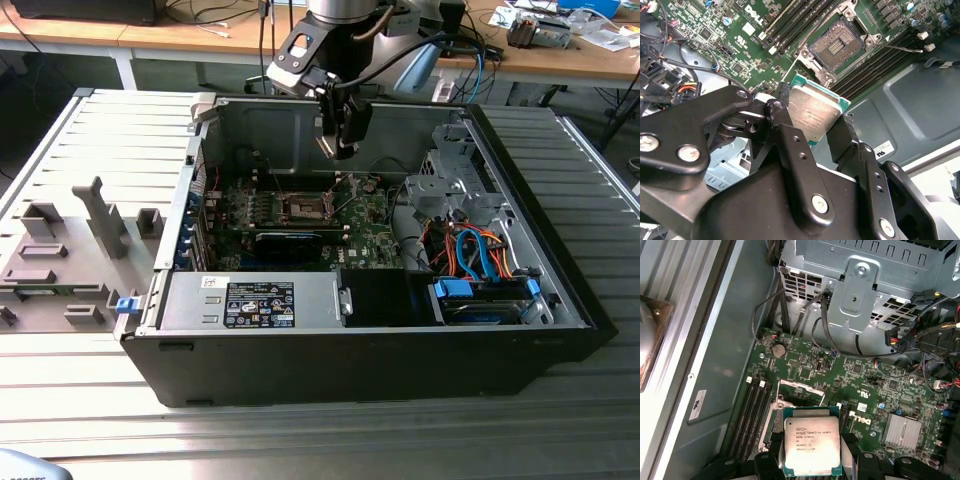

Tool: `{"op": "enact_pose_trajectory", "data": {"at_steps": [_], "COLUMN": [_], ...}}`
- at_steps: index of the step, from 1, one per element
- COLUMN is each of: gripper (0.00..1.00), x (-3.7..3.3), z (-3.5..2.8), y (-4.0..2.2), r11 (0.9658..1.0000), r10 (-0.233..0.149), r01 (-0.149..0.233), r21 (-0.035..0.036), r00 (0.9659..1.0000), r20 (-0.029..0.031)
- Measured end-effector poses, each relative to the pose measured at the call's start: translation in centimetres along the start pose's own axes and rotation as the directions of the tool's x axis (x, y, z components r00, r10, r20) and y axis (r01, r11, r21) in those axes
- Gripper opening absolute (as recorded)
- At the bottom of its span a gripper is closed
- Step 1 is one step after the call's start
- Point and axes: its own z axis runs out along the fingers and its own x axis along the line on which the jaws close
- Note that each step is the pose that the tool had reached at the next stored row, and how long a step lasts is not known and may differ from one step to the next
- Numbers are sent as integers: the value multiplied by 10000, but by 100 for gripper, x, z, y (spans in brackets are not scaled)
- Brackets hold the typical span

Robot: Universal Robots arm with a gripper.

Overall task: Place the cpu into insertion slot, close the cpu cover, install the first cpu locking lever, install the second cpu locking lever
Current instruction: 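Place the cpu into insertion slot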

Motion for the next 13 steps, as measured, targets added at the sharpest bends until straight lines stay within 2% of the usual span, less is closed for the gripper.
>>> {"op": "enact_pose_trajectory", "data": {"at_steps": [13], "gripper": [55], "x": [-3], "z": [1], "y": [-1], "r11": [9997], "r10": [240], "r01": [-240], "r21": [-5], "r00": [9997], "r20": [21]}}
